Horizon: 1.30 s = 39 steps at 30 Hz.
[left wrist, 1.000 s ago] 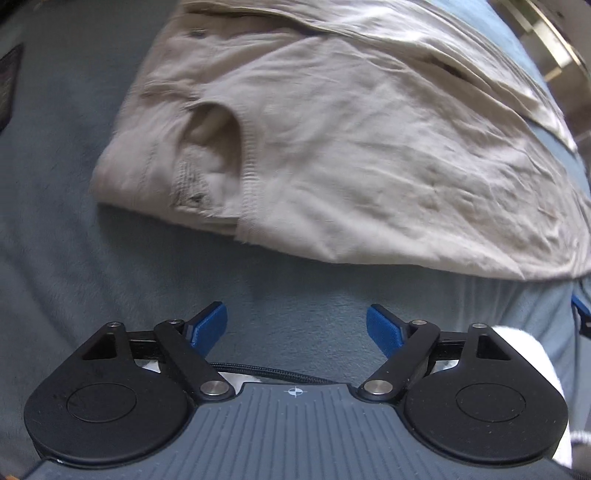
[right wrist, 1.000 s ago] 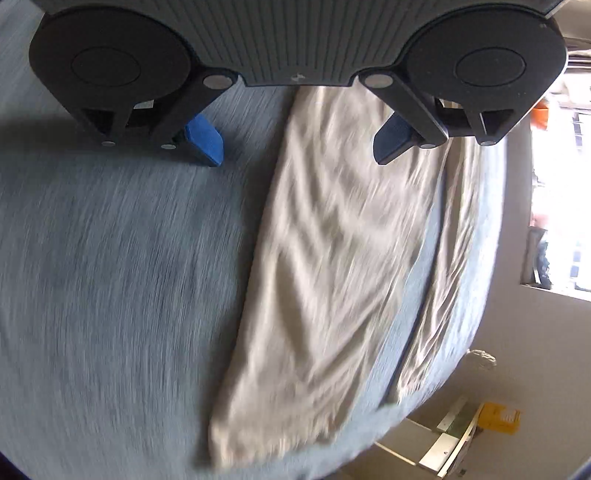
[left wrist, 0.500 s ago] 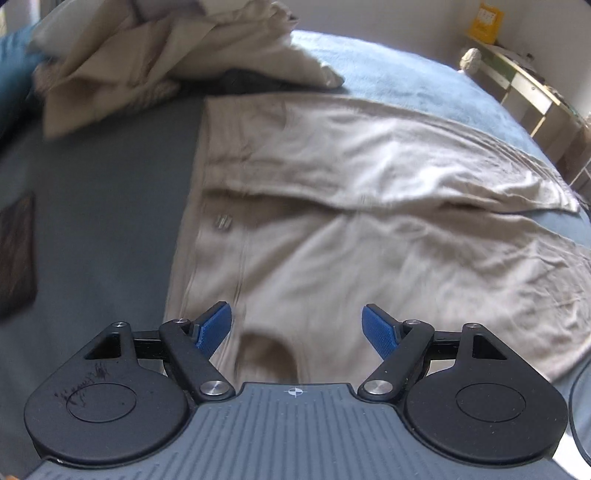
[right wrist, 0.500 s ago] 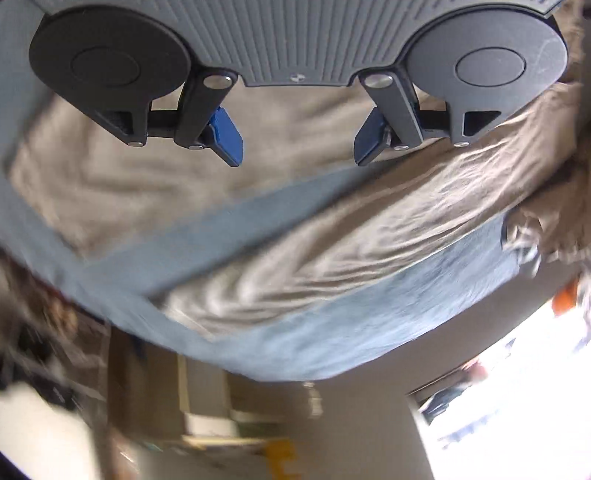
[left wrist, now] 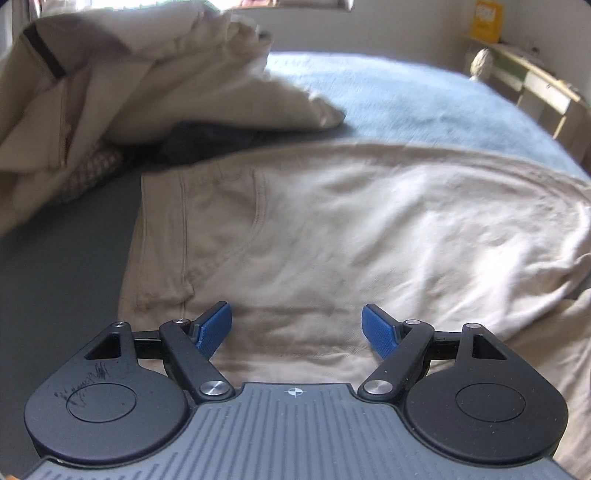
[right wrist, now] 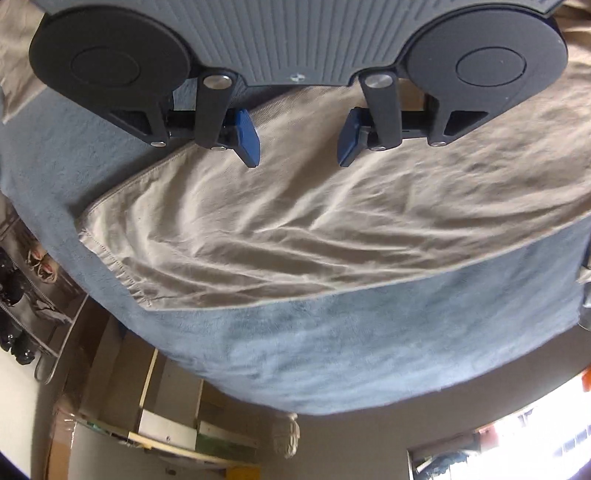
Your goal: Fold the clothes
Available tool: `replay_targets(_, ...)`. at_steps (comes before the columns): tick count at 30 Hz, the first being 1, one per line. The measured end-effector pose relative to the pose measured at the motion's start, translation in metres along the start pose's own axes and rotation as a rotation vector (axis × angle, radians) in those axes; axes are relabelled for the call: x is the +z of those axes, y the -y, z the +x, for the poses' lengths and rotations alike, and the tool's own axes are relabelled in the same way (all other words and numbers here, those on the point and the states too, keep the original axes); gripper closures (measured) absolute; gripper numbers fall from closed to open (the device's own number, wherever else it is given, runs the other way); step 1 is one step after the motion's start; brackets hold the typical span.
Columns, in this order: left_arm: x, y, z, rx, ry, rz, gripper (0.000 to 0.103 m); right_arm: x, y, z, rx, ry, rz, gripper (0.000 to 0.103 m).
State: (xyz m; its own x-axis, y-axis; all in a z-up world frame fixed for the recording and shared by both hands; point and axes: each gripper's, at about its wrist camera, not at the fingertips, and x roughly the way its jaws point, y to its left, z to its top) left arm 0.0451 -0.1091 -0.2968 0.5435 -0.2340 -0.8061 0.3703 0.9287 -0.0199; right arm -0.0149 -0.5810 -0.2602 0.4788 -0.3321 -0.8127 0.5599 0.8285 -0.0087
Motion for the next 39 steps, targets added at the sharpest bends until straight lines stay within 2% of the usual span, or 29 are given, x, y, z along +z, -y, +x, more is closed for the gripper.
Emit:
replay_targets(1,-0.003,0.000,0.001,0.003,-0.002,0.005,0.023,0.004,0.007,0.011,-0.033,-0.011,0.022,0.054)
replay_targets(3,-0.004,-0.002,-0.001,0.007,0.005,0.023,0.023,0.014,0.029,0.026,-0.153,0.010,0.099,0.054)
replay_targets(5,-0.004,-0.005,-0.005,0.010,0.011,0.043,0.022,0.022,0.059,0.028,-0.273,0.037,0.260,0.053)
replay_targets(6,-0.004,-0.007,-0.006,0.012,0.014,0.052,0.022,0.023,0.070,0.021,-0.294,0.064,0.339,0.053)
replay_targets(8,-0.005,-0.009,-0.008,0.020,0.020,0.072,0.020,0.021,0.068,0.000,-0.171,0.110,0.346,0.053)
replay_targets(11,-0.003,-0.013,-0.005,0.041,0.022,0.080,0.019,0.003,0.002,-0.032,0.128,0.093,-0.014,0.053)
replay_targets(14,0.000,-0.015,-0.002,0.055,0.021,0.071,0.019,-0.037,-0.070,-0.056,0.386,0.048,-0.339,0.053)
replay_targets(18,-0.001,-0.018,-0.009,0.070,0.038,0.076,0.019,-0.082,-0.119,-0.075,0.497,0.030,-0.515,0.053)
replay_targets(23,-0.011,-0.026,-0.034,0.056,0.059,0.077,0.019,-0.095,-0.142,-0.092,0.553,0.037,-0.531,0.053)
replay_targets(27,-0.028,-0.033,-0.060,-0.018,0.013,0.030,0.019,-0.103,-0.160,-0.105,0.596,0.044,-0.539,0.055)
replay_targets(29,-0.042,-0.036,-0.074,-0.089,-0.046,-0.030,0.019,-0.102,-0.161,-0.092,0.565,-0.024,-0.456,0.055)
replay_targets(30,-0.050,-0.037,-0.081,-0.125,-0.075,-0.059,0.019,-0.102,-0.157,-0.079,0.554,-0.106,-0.389,0.055)
replay_targets(32,-0.067,-0.035,-0.094,-0.178,-0.122,-0.099,0.019,-0.115,-0.137,-0.064,0.468,-0.202,-0.267,0.056)
replay_targets(35,-0.091,-0.030,-0.114,-0.232,-0.160,-0.117,0.019,-0.125,-0.096,-0.075,0.491,-0.189,-0.082,0.056)
replay_targets(39,-0.117,-0.025,-0.132,-0.279,-0.194,-0.151,0.019,-0.127,-0.045,-0.124,0.537,-0.089,0.122,0.053)
